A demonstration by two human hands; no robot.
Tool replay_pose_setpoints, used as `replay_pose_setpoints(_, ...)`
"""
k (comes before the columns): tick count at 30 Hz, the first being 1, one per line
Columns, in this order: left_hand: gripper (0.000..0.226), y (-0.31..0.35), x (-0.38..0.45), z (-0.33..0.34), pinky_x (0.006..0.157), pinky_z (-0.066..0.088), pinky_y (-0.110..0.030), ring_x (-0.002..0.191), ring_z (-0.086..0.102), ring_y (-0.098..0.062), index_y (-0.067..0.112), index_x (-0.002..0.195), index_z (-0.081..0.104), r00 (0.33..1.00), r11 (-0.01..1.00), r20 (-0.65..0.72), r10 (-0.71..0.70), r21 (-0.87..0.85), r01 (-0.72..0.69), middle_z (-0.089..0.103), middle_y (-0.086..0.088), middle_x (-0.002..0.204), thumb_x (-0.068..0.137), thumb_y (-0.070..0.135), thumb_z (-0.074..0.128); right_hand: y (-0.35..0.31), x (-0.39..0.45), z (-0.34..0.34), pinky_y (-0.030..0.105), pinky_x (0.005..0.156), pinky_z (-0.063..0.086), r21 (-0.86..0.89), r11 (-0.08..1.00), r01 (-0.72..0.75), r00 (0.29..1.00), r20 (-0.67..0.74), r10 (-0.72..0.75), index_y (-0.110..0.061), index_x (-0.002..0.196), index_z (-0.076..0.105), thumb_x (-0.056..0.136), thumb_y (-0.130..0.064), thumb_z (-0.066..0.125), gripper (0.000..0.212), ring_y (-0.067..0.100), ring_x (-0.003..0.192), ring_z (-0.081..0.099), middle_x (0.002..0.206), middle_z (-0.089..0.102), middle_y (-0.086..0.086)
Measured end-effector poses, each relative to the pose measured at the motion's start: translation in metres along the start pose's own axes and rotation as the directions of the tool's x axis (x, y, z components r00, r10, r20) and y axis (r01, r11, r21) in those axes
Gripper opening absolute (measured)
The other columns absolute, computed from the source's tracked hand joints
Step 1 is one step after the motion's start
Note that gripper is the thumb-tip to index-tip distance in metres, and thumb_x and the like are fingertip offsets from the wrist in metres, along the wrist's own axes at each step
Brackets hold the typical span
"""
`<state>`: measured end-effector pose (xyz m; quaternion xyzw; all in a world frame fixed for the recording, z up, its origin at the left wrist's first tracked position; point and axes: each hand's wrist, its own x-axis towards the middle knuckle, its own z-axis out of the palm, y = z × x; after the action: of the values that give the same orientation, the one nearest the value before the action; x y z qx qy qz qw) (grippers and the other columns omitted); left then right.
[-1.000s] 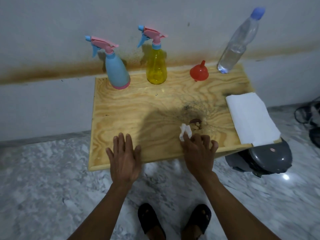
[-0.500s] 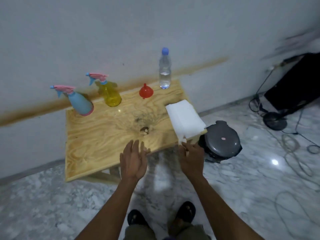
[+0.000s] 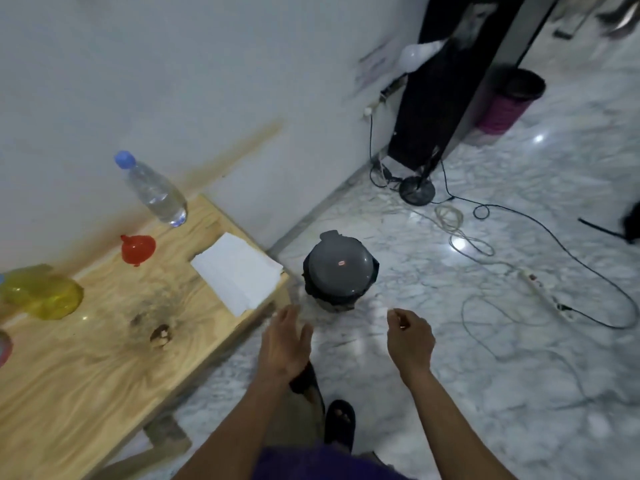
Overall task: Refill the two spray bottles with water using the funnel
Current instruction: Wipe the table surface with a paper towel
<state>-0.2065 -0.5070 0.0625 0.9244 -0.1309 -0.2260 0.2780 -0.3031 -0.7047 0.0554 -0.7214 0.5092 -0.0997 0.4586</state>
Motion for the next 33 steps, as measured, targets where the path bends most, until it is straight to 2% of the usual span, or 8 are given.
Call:
replay_pose_setpoints(5,0.046,0.010,0.038,-0.001,0.104,0.044,-0.041,0.128,0.052,-0.029,0.013,0.142,0.049,0.996,0.999,0.085,0.019,-0.029,-0.016,0.050,-0.008,0.146,0.101,0.033,0.052,-0.008,0.025,0.003,0.030,0.079,0.050,0.105,0.988,-0.115,0.992,-0.043,0.120,-0.018,0.089,0.070,0.096,-0.022,0.062,0.011,0.017,0.077,0.059,0.081,0.065,-0.001)
replay_pose_setpoints(11,0.039,0.018,0.080,-0.020,0.103,0.046,-0.040,0.125,0.055,-0.028,0.014,0.134,0.055,0.996,0.993,0.057,0.070,-0.104,-0.064,0.055,-0.006,0.137,0.099,0.030,0.054,-0.025,0.054,0.021,0.027,0.075,0.044,0.114,0.979,-0.166,0.983,-0.064,0.174,-0.015,0.084,0.072,0.094,-0.020,0.064,0.014,0.012,0.073,0.058,0.085,0.069,0.005)
replay_pose_setpoints(18,0.041,0.015,0.107,-0.035,0.103,0.044,-0.035,0.126,0.055,-0.027,0.011,0.137,0.055,0.996,0.993,0.075,0.043,-0.115,-0.034,0.056,-0.008,0.140,0.100,0.027,0.055,-0.046,0.070,0.038,0.026,0.077,0.044,0.137,0.973,-0.184,0.978,-0.077,0.196,-0.016,0.083,0.071,0.094,-0.020,0.064,0.013,0.019,0.080,0.062,0.082,0.068,0.001)
replay_pose_setpoints(25,0.042,0.027,0.127,-0.043,0.103,0.042,-0.033,0.128,0.055,-0.026,0.010,0.137,0.056,0.998,0.991,0.054,0.042,-0.128,-0.035,0.055,-0.008,0.143,0.099,0.027,0.057,-0.065,0.089,0.046,0.026,0.072,0.043,0.140,0.974,-0.176,0.980,-0.071,0.187,-0.013,0.086,0.072,0.094,-0.022,0.063,0.015,0.009,0.070,0.058,0.083,0.068,0.003)
replay_pose_setpoints(31,0.042,0.037,0.146,-0.045,0.100,0.051,-0.041,0.120,0.061,-0.026,0.012,0.137,0.057,0.999,0.993,0.040,0.023,-0.119,-0.018,0.057,-0.006,0.141,0.099,0.031,0.058,-0.074,0.109,0.058,0.027,0.075,0.047,0.136,0.972,-0.193,0.979,-0.036,0.199,-0.016,0.085,0.071,0.094,-0.018,0.063,0.012,0.009,0.072,0.059,0.083,0.069,0.001)
replay_pose_setpoints(33,0.041,0.042,0.153,-0.045,0.097,0.052,-0.038,0.118,0.062,-0.027,0.011,0.134,0.059,0.999,0.996,0.020,0.026,-0.083,-0.024,0.059,-0.007,0.138,0.098,0.031,0.059,-0.075,0.118,0.063,0.027,0.075,0.047,0.143,0.969,-0.201,0.979,-0.014,0.205,-0.017,0.084,0.072,0.093,-0.016,0.064,0.012,0.011,0.075,0.061,0.082,0.070,-0.001)
